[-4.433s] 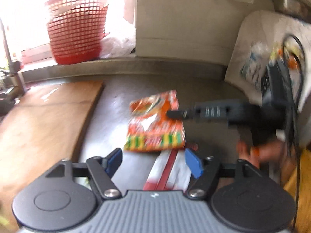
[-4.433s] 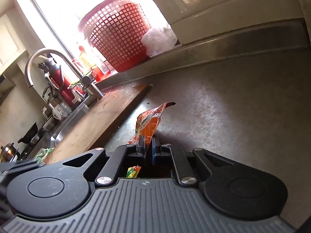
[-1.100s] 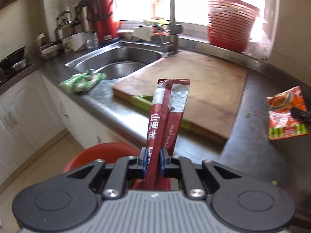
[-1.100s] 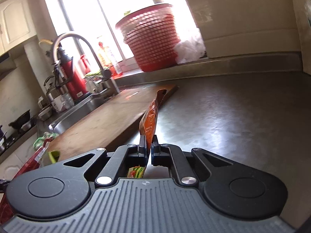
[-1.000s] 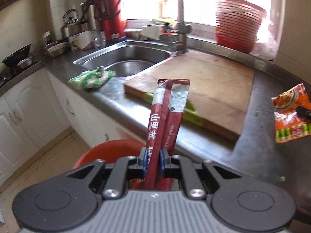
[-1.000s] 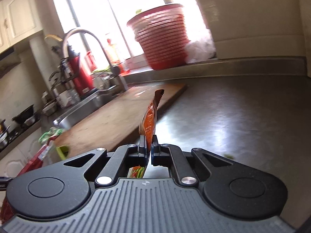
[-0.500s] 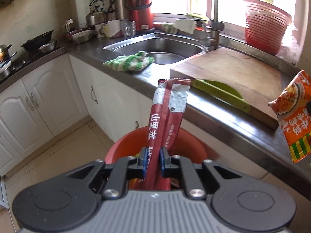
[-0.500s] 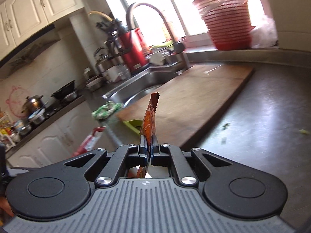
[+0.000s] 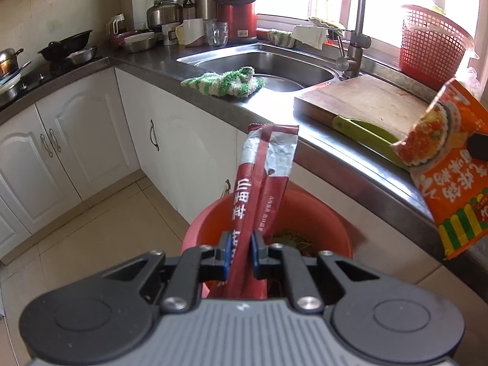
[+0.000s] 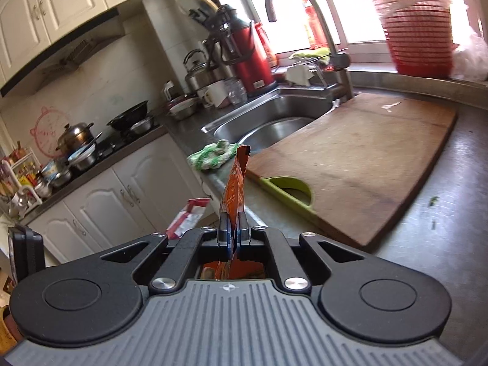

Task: Collect trash
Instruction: 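Carry the red strip and orange packet over the red bucket with both tools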

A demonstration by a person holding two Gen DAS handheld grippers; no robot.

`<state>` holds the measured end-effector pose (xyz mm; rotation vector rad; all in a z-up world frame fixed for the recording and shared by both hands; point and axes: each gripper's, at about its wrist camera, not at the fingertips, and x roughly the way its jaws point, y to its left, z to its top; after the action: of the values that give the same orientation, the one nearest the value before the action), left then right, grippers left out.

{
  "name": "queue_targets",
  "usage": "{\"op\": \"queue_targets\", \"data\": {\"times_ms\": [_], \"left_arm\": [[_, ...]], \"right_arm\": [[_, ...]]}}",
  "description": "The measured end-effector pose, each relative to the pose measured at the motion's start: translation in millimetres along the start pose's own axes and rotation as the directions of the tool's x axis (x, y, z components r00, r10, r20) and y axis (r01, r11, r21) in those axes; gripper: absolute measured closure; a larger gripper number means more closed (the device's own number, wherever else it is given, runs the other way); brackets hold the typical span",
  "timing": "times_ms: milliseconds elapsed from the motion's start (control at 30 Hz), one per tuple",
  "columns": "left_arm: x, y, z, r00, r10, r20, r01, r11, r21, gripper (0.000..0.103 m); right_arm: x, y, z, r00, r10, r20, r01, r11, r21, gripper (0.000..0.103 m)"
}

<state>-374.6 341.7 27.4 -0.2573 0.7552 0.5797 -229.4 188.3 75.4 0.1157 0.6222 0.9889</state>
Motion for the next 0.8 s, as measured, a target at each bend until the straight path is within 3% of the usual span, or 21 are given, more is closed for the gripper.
{"op": "queue_targets", "data": {"times_ms": [400, 600, 800], "left_arm": [[29.2, 1.1, 1.9, 0.996, -0.074, -0.042, 0.074, 0.997, 0.004, 0.092], [48.1, -3.0, -6.8, 0.985, -0.116, -0.128, 0.119, 0.993, 0.02, 0.092], [61.7, 0.7, -21.1, 0.966, -0.099, -0.24, 0.12, 0.99, 0.074, 0.092]], "right_arm": [[41.4, 5.0, -0.1, 0.998, -0.01, -0.062, 0.008, 0.999, -0.034, 0.099], [64.5, 0.5, -7.5, 0.993, -0.05, -0.109, 0.045, 0.998, -0.048, 0.099], [81.1, -0.1, -17.2, 0.985, -0.07, -0.157, 0.062, 0.997, -0.054, 0.099]]}}
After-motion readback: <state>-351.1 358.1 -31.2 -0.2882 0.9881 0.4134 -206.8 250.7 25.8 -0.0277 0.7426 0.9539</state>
